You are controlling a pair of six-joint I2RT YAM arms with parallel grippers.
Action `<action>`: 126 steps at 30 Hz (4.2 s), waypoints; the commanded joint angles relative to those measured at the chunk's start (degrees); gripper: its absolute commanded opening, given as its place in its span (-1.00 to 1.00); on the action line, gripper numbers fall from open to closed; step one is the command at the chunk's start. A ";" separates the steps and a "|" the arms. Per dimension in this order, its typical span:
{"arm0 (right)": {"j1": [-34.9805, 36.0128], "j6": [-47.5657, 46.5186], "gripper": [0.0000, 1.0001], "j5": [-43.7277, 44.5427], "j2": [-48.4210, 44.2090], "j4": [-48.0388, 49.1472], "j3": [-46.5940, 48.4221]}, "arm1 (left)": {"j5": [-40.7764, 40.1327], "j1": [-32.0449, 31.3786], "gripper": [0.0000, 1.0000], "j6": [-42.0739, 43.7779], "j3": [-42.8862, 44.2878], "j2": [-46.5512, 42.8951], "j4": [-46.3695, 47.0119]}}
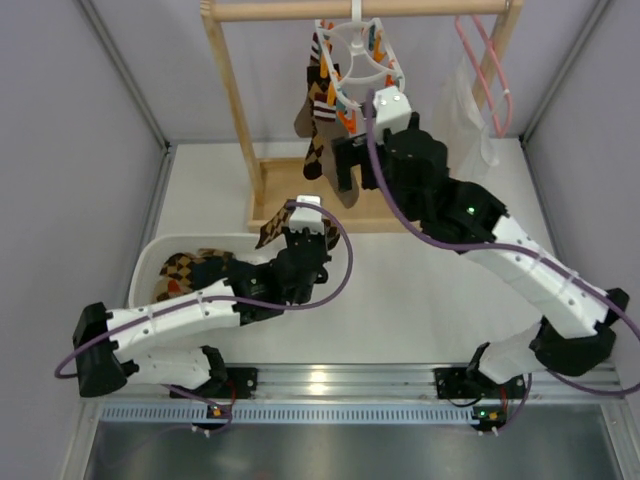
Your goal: Remove the socks clipped to the hanger
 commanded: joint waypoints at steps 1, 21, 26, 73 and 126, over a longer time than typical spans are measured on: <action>-0.69 4.56 0.99 -12.18 -10.96 0.72 -5.26 | -2.47 -0.12 -1.00 -8.04 -2.50 -5.55 -10.34; -0.86 10.63 0.99 -21.69 -30.61 6.26 -26.81 | 6.39 19.70 -1.00 -22.82 -7.08 -30.45 -39.63; -0.77 11.16 0.99 -23.11 -29.46 7.14 -27.24 | 14.22 30.72 -1.00 -23.78 -5.50 -26.58 -39.36; -0.95 8.79 0.99 -7.37 -48.62 9.34 -50.27 | 18.82 19.76 0.97 -10.07 12.95 14.72 6.69; -0.95 9.15 0.99 -18.89 -29.21 6.18 -18.48 | 0.79 2.10 -1.00 2.14 23.76 28.53 6.69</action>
